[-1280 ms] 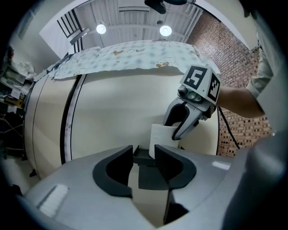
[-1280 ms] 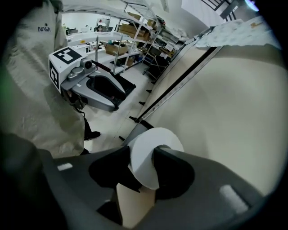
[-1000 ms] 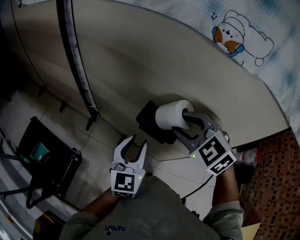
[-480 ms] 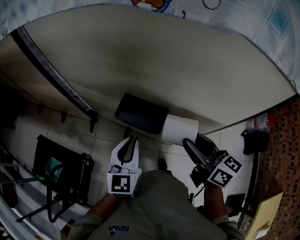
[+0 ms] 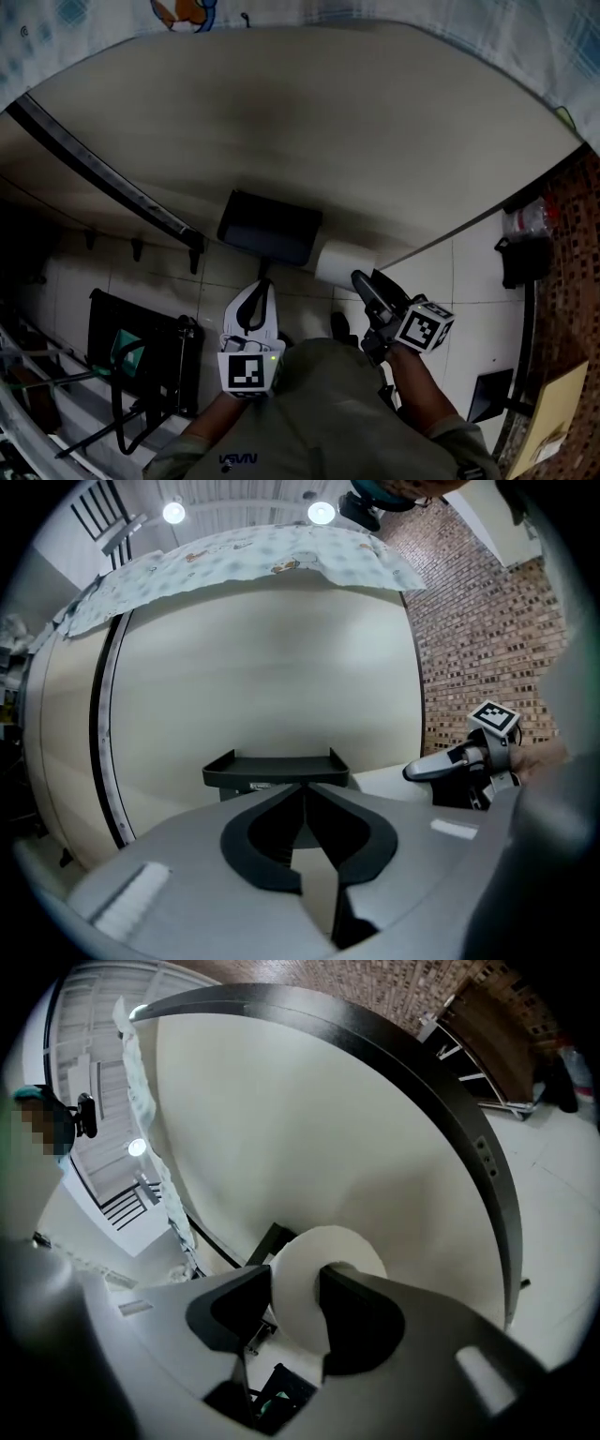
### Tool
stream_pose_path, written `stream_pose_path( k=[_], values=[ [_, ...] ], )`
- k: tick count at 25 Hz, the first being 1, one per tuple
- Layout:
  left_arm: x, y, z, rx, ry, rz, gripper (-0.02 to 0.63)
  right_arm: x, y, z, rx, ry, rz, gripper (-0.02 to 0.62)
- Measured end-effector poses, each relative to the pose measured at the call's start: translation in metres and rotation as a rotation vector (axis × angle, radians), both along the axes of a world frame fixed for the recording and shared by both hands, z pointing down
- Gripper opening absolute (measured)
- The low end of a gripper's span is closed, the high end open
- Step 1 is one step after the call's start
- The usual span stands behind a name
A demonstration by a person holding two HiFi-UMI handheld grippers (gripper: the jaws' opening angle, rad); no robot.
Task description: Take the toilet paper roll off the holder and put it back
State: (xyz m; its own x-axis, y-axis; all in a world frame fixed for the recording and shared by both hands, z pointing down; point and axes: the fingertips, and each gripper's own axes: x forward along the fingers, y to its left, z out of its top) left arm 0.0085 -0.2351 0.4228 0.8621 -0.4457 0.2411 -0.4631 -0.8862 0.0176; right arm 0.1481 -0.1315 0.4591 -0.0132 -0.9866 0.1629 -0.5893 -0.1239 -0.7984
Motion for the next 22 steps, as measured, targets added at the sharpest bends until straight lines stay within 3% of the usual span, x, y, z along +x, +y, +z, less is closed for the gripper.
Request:
stream_pose_path(
  k=[4,8,15,22],
  values=[
    [0.004,0.002,0.013,0.017,-0.068,0.010,0.085,0.003,-0.015,0.011,0.004,-0.027,0.009,0.161],
    [0.006,0.002,0.018,0.009,-0.087,0.003,0.126,-0.003,-0.027,0.016,-0.006,-0.052,-0.017,0.161],
    [0.000,-0.004,0.027,-0.011,-0.071,-0.042,0.129,-0.004,-0.039,0.015,0.014,-0.082,-0.028,0.160],
    [-0.003,-0.007,0.022,-0.012,-0.079,-0.046,0.129,0.000,-0.046,0.004,0.045,-0.010,-0.002,0.158]
  ],
)
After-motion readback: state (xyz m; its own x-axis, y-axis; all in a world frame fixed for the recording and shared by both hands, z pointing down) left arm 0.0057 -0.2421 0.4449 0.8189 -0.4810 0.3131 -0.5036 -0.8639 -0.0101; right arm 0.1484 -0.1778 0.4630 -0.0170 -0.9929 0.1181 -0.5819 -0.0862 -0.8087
